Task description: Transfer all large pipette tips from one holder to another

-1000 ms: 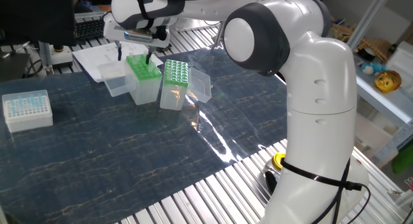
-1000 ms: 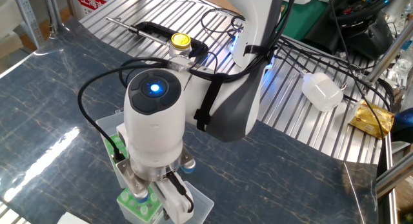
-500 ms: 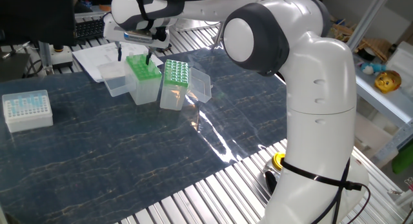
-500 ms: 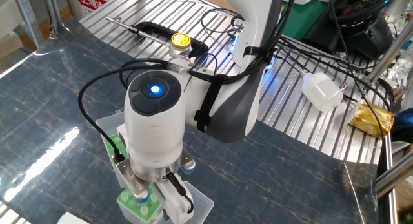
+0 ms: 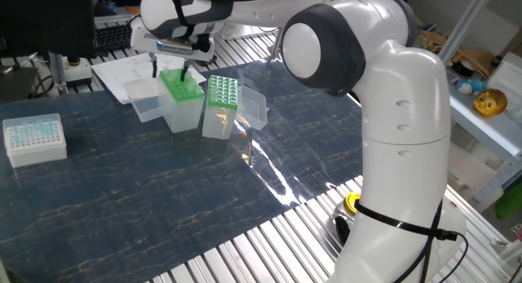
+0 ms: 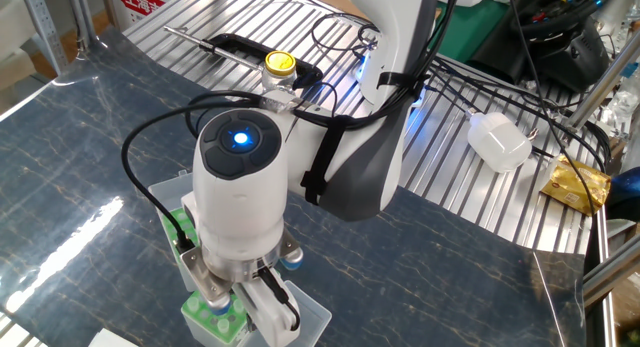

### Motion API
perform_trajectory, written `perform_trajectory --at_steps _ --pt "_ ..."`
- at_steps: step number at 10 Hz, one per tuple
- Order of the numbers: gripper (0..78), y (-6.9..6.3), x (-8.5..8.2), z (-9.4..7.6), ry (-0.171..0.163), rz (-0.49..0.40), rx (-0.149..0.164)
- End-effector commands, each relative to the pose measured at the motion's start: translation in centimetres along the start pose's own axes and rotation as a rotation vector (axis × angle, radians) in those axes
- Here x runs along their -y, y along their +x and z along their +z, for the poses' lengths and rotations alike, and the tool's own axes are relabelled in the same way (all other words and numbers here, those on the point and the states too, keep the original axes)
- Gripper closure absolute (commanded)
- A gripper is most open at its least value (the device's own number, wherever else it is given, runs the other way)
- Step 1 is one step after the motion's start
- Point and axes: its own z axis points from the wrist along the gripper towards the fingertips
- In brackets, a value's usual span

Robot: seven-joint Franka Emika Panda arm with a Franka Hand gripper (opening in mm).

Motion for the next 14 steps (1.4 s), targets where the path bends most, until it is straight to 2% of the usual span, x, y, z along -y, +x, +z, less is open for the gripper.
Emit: perform_trajectory --at_steps 1,12,13,14 --pt "76.4 -0.1 -0.1 -0.2 -0.002 0.002 0.003" --pt "76.4 -0.1 -0.1 -0.2 -0.002 0.002 0.003" --pt "76.4 -0.2 0.1 -3.0 0.008 -0.021 -0.007" --pt "76.4 -0.2 0.1 -3.2 0.012 -0.024 -0.007"
